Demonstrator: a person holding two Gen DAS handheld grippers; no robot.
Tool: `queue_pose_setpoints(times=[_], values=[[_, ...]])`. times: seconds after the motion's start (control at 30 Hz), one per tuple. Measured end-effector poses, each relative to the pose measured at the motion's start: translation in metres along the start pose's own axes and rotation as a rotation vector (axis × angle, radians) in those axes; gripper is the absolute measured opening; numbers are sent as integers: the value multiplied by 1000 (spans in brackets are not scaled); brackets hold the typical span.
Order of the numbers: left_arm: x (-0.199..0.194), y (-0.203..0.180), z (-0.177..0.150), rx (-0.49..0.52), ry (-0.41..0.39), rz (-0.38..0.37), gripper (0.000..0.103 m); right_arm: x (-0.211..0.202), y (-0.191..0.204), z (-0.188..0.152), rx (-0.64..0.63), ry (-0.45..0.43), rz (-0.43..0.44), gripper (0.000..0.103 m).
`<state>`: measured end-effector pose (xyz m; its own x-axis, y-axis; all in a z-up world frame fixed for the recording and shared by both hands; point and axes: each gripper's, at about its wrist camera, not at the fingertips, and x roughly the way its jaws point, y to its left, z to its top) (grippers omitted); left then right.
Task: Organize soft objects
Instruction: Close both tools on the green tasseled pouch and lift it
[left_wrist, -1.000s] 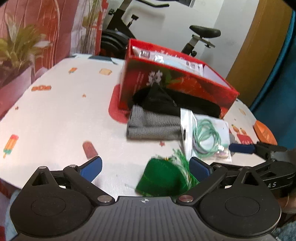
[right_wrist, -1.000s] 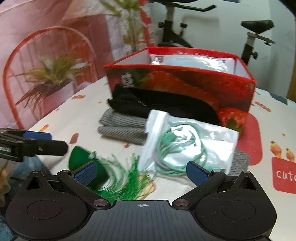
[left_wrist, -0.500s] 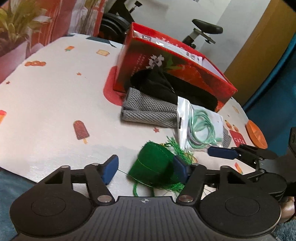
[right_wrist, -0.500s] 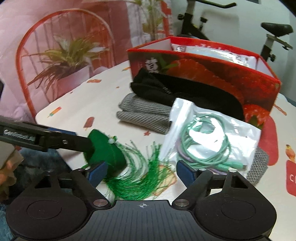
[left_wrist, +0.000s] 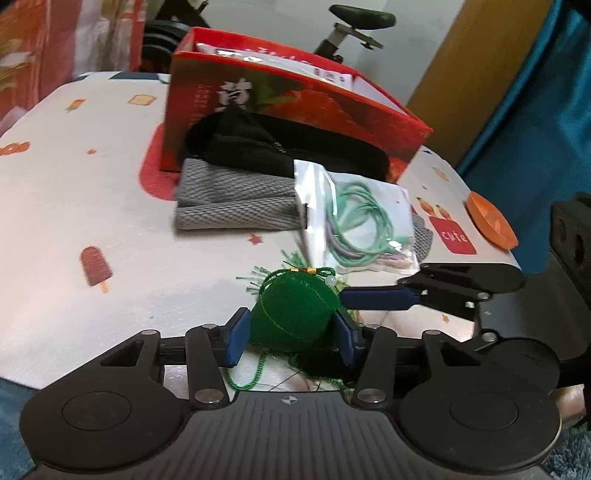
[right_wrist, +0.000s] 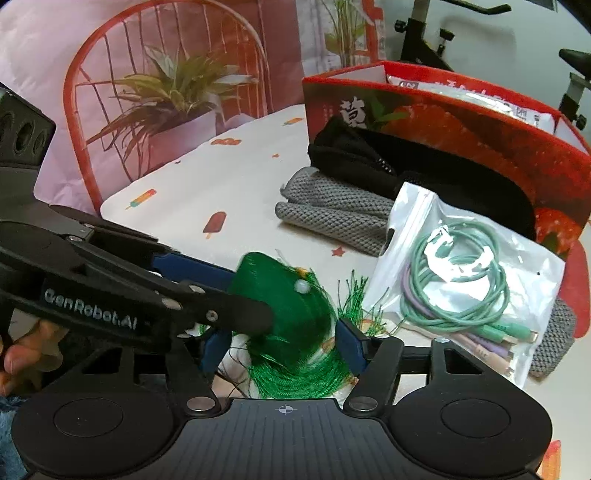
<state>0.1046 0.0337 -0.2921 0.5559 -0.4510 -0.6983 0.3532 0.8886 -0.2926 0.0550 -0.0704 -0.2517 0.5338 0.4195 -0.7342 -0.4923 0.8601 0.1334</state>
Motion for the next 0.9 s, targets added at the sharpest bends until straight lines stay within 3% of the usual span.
queue_pose_setpoints(times=[0.2, 0.3, 0.53, 0.73, 0.9], values=[[2, -4, -3, 13, 6, -31, 50, 4, -2, -3, -5, 10, -10, 58], [1, -4, -3, 9, 4, -37, 50, 4, -2, -4, -6, 10, -12, 53], [-6, -3, 3, 19, -22, -48, 50, -4, -5, 0, 0, -32, -16, 49], [-27, -8, 29, 34, -103, -89, 49, -34, -16, 28, 2, -118, -21, 49], [-41, -15, 59, 14, -161, -114, 49, -56, -14, 59, -92, -193, -79, 49]])
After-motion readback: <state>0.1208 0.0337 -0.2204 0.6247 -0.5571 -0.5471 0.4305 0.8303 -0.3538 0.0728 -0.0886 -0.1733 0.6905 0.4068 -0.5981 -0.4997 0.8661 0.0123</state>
